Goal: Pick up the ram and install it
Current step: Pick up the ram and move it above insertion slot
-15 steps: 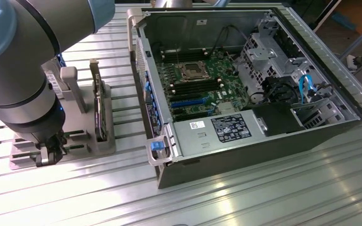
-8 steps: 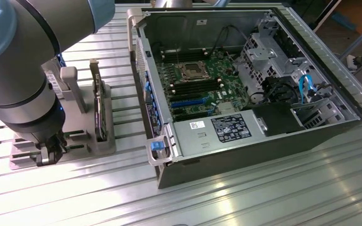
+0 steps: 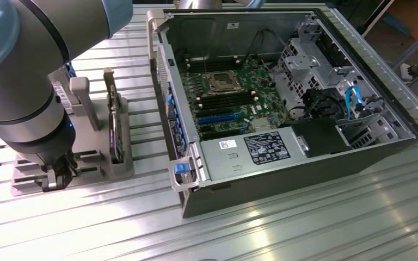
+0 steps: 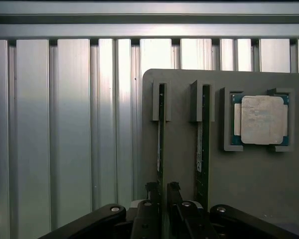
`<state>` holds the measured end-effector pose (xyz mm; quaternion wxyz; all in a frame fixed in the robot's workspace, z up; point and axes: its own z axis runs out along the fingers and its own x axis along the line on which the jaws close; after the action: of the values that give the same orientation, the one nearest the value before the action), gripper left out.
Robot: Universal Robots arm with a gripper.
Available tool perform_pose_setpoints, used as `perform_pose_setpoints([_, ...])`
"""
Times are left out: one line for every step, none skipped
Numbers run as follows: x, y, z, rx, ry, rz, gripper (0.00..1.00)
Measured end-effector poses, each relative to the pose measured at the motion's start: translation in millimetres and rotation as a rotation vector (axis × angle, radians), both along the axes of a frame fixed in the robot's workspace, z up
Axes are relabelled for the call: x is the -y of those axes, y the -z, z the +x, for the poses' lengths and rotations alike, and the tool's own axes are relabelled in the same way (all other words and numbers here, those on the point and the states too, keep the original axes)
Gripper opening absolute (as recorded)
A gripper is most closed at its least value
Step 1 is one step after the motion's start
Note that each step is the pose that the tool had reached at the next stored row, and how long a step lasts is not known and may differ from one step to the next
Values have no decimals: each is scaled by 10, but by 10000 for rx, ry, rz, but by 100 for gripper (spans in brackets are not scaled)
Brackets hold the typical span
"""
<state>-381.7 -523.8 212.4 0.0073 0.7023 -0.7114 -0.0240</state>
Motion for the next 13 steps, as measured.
perform_pose_setpoints([0,4,0,2,0,1,22])
perform_pose_setpoints([0,6,0,1,0,1,22])
perform_pose_setpoints([0,8,0,1,0,1,22])
perform_pose_setpoints([0,9,0,1,0,1,22])
perform_pose_setpoints([0,9,0,1,0,1,22])
perform_pose_setpoints([0,9,0,1,0,1,22])
perform_pose_setpoints([0,9,0,1,0,1,22])
perform_pose_setpoints([0,9,0,1,0,1,22])
perform_pose_setpoints([0,9,0,1,0,1,22])
perform_pose_setpoints([0,9,0,1,0,1,22])
perform_pose_setpoints([0,9,0,1,0,1,22])
perform_pose_setpoints([0,9,0,1,0,1,22])
perform_pose_setpoints([0,9,0,1,0,1,22])
